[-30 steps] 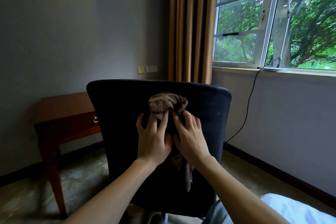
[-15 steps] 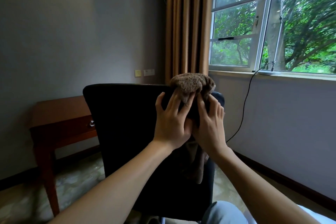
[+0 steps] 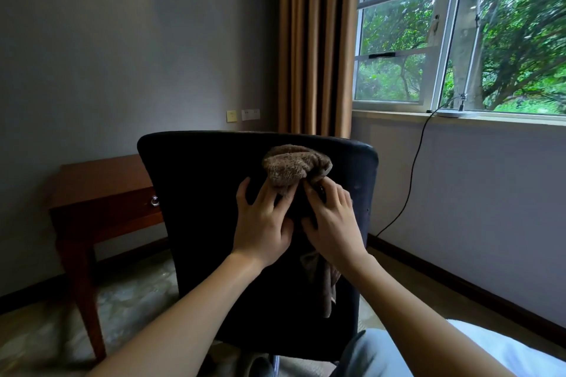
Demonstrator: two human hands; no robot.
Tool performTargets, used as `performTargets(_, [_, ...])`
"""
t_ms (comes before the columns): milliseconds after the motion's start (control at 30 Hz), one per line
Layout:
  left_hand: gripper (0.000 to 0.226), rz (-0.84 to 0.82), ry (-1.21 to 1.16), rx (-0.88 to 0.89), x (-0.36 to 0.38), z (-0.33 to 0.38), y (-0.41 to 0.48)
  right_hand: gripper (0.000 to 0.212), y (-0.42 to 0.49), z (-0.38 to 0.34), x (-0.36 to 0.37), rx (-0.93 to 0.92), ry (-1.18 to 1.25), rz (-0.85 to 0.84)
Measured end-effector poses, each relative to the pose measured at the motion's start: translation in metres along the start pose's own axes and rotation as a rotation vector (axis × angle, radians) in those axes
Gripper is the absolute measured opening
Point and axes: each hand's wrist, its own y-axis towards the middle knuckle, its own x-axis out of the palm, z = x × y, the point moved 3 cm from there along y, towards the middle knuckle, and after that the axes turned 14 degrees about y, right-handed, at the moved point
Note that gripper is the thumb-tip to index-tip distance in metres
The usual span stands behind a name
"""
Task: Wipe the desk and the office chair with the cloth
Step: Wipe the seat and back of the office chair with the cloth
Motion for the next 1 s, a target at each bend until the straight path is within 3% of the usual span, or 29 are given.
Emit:
performTargets(233, [0.077,-0.053,0.025,-0.041,0.009,-0.005,-0.026,0.065,-0.01,-0.005,0.014,-0.01,-0.008,-0.095])
performTargets(467, [0.069,0.069,-0.06,0.034,-0.014,0.02,-0.005,0.077,-0.019,0.005,-0.01,0.049,0.078,0.062])
performTargets(700, [0.073,0.101,-0.152,0.054,-0.033,0.062,0.048,0.066,-0.003,0.021,-0.06,0.093,0.029,0.229])
performTargets(1000, [0.076,0.034,-0.111,0.116,-0.019,0.08,0.061,0.07,-0.001,0.038,-0.066,0.19,0.078,0.211])
